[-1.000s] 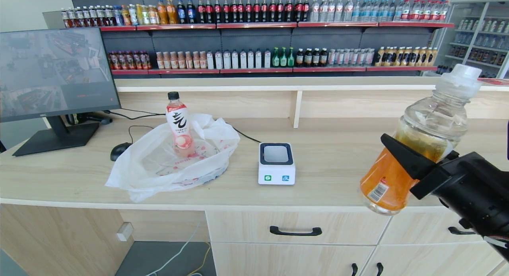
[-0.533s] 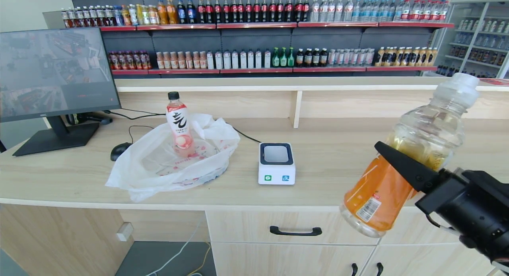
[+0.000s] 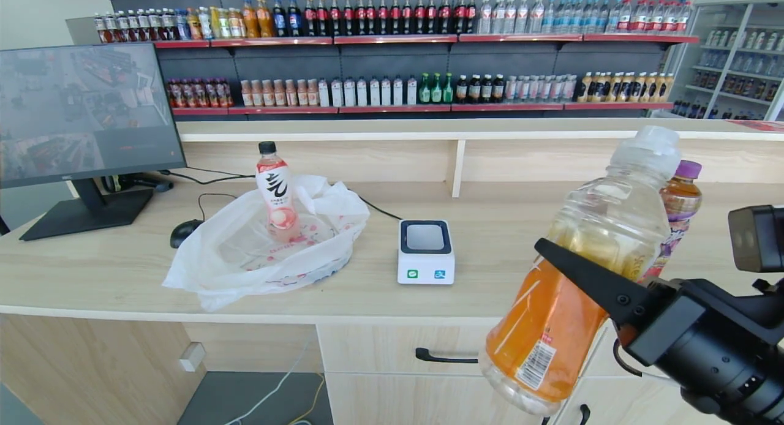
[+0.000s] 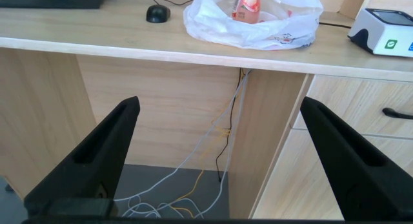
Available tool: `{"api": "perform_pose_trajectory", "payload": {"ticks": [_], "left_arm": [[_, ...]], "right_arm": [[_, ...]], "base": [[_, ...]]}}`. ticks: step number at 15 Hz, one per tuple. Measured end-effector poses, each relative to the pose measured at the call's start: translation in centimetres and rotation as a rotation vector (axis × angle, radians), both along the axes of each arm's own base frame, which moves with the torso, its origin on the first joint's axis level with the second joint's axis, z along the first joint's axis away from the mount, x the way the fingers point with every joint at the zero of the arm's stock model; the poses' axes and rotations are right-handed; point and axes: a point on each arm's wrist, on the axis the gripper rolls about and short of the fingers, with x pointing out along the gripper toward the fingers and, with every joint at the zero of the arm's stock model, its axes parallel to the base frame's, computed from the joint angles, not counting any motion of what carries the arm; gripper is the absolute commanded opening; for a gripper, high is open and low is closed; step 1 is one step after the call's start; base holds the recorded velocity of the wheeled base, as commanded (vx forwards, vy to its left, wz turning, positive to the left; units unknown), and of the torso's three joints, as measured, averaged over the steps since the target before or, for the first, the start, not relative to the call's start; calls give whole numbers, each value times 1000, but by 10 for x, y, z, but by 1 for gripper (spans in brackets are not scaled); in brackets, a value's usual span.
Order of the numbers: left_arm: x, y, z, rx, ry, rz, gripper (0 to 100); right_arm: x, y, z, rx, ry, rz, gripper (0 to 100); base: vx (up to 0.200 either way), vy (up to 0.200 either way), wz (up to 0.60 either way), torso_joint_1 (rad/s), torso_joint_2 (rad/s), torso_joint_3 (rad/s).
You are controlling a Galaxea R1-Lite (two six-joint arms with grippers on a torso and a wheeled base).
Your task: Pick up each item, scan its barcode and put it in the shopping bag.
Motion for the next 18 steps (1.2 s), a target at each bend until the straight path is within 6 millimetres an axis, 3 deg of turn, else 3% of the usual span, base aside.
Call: {"api": "perform_pose_trajectory", "payload": {"ticks": [5, 8, 18], "left_arm": [[0, 0, 0, 0, 0, 0, 100], [0, 0, 0, 0, 0, 0, 100], [0, 0, 0, 0, 0, 0, 100]], "right_arm": [[14, 26, 13, 133, 12, 74, 0], [11, 40, 18, 170, 22, 132, 0], [9, 43, 42, 316, 25, 193, 0]], "base": [[0, 0, 0, 0, 0, 0], [0, 0, 0, 0, 0, 0], [0, 0, 0, 0, 0, 0]]}}
